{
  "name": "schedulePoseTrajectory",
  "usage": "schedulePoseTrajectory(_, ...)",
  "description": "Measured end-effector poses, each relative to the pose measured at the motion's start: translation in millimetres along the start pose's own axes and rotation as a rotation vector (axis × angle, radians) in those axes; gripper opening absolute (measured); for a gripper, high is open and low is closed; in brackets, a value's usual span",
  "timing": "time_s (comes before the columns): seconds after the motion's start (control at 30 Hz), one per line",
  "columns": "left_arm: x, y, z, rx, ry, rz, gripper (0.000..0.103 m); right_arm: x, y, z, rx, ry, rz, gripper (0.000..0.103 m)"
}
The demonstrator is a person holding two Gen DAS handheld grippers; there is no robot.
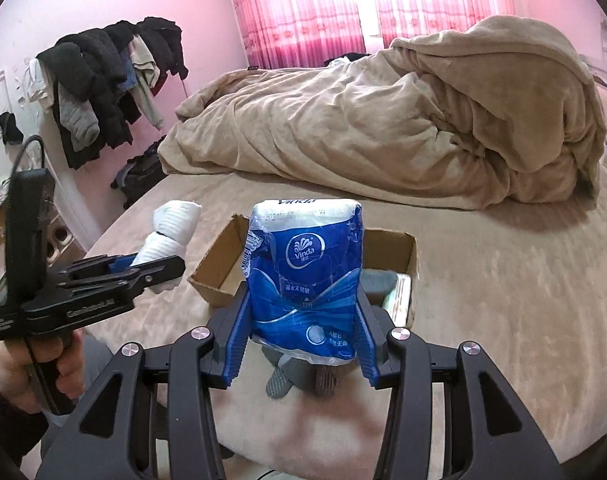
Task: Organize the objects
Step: 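Grasp the blue Vinda tissue pack with the right gripper while the left grasps white socks, both into box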
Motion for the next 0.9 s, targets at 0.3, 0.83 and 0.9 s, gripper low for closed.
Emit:
schedulePoseTrajectory(0.3,-56.5,-23.7,-7.1,-0.041,-0.042,-0.057,0.039,-29.3,-6.6,5.6,-0.012,-0.012,-0.024,0.048)
schedulePoseTrajectory(0.83,-45.3,-22.7,-24.2,-0.044,-0.06,-0.043,0.061,-88.0,-25.7,-7.4,0.006,-0.052,-0.086,0.048)
schedulePoseTrajectory(0.9,-33.4,-18.8,-30.8,-0.039,-0.068,-0.025,0.065,-97.8,-28.2,-16.4,0.017,-0.061,-0.097,0.048)
Point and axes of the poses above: each gripper's, at about its wrist camera, not at the fingertips, and x roughly against the way its jaws point, z to its right, y to its underside, the point moved 1 cm from there along -x, roughly the way its jaws point, and after that the axes turned 7 degrees about -z, right-handed, at the moved point
